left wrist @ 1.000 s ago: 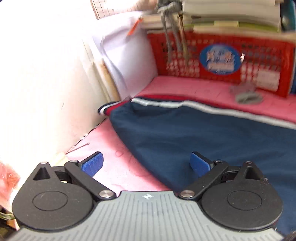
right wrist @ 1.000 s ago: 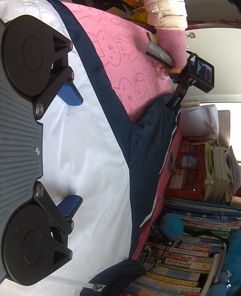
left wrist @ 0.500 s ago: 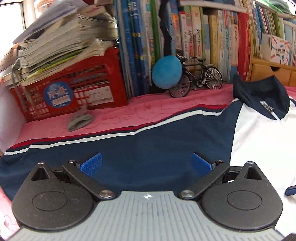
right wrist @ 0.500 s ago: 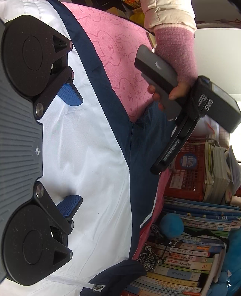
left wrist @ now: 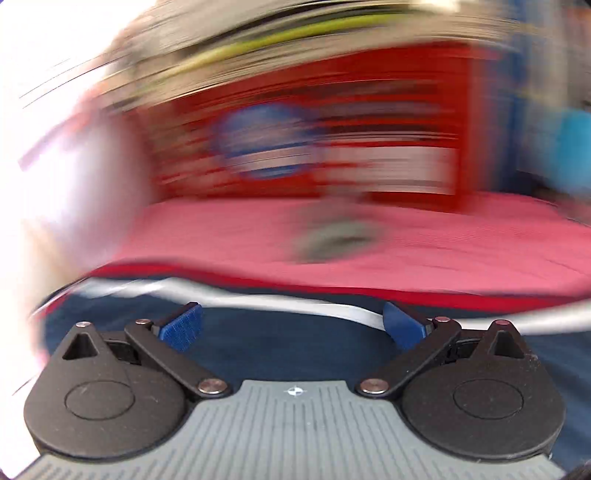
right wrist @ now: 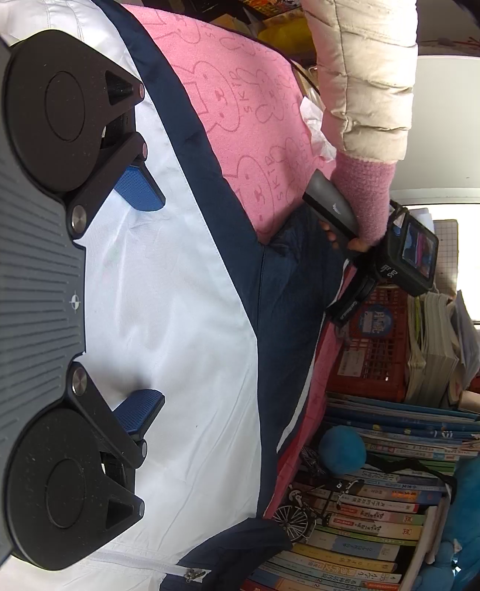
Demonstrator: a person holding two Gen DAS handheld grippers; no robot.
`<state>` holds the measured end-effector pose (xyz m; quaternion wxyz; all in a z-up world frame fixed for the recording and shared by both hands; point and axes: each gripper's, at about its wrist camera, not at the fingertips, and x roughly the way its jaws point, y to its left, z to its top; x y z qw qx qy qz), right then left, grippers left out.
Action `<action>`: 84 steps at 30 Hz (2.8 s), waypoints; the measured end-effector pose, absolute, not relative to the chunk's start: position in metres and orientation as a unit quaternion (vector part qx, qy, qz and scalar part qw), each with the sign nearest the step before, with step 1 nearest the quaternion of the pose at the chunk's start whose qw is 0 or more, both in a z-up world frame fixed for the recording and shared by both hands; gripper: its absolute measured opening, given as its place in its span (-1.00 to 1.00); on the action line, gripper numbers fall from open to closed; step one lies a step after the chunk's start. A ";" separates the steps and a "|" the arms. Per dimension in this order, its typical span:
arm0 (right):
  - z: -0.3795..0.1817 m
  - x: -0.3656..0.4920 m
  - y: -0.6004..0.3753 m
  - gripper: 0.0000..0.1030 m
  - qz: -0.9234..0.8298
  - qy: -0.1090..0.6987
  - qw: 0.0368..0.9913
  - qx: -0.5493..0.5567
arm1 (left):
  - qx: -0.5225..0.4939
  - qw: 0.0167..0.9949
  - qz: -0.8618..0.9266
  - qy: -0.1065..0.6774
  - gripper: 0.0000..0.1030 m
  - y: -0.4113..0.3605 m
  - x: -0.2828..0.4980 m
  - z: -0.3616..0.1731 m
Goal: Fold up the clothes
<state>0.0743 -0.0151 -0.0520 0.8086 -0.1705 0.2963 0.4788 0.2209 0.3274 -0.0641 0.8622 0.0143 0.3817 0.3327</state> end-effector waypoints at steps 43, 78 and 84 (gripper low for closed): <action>-0.039 -0.182 -0.250 1.00 0.096 0.373 0.921 -0.049 | 0.006 0.921 -0.057 0.386 1.00 0.011 -0.161 -0.058; -0.023 -0.287 -0.235 1.00 0.101 0.310 0.942 -0.080 | -0.008 0.936 -0.026 0.352 1.00 -0.002 -0.246 -0.023; -0.027 -0.267 -0.239 1.00 0.095 0.317 0.941 -0.064 | -0.012 0.932 -0.022 0.361 1.00 0.002 -0.223 -0.026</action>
